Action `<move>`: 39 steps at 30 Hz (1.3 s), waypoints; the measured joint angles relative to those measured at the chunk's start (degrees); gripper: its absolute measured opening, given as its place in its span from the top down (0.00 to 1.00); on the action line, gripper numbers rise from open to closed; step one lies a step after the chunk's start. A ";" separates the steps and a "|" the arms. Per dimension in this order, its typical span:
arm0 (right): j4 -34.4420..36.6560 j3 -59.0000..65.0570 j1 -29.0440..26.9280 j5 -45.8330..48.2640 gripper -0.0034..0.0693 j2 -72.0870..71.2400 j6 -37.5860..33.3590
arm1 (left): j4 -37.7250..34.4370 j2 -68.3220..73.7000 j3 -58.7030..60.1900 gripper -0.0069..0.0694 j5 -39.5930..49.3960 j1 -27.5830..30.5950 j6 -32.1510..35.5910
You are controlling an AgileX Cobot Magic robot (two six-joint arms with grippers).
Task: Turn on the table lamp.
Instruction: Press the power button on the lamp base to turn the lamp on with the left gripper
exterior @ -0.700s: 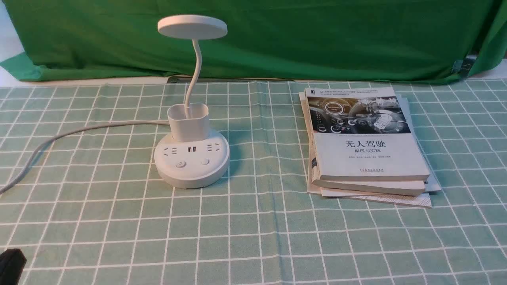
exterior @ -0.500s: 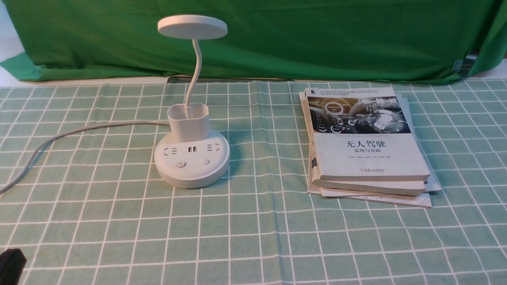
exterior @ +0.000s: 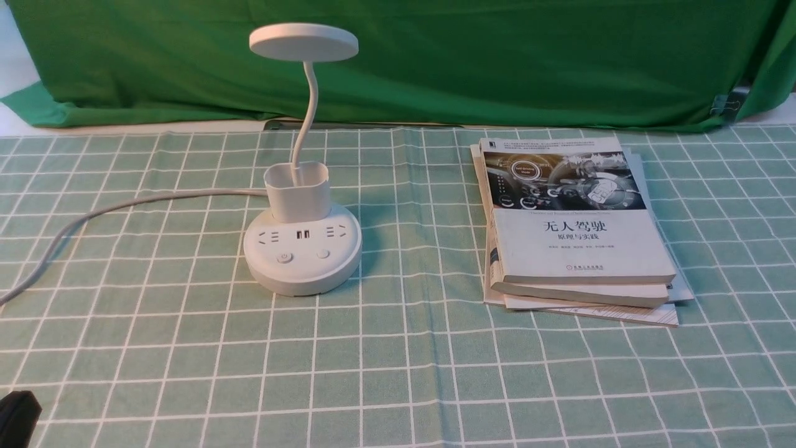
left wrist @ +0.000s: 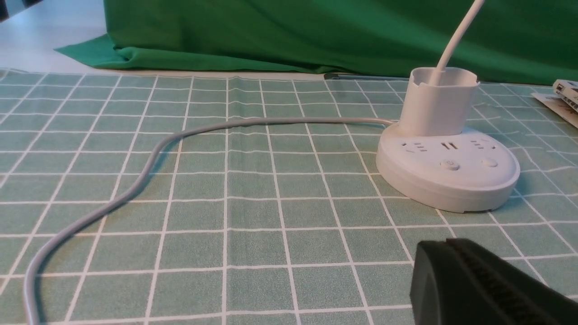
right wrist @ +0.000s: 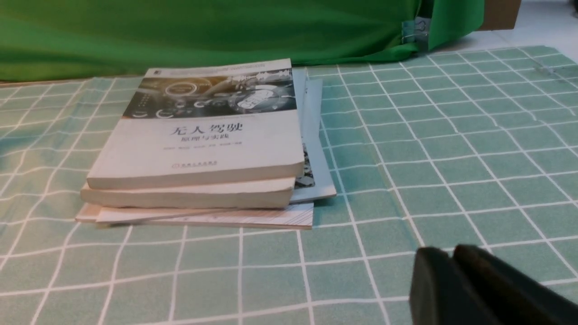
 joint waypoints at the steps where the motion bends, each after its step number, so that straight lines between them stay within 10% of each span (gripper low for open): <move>1: 0.00 0.00 0.00 0.00 0.82 0.00 0.00 | 0.00 0.00 0.00 0.88 0.00 0.00 0.00; 19: 0.00 0.00 0.00 0.00 0.82 0.00 0.00 | 1.36 0.00 0.00 0.88 -5.95 0.00 0.06; 33: 0.00 0.00 0.00 0.02 0.81 0.00 0.00 | 3.47 -0.06 -0.35 0.88 -62.89 0.00 -5.64; 39: 0.00 0.00 0.00 0.02 0.81 0.00 0.00 | 1.87 0.86 -18.47 0.88 -38.68 0.00 -9.77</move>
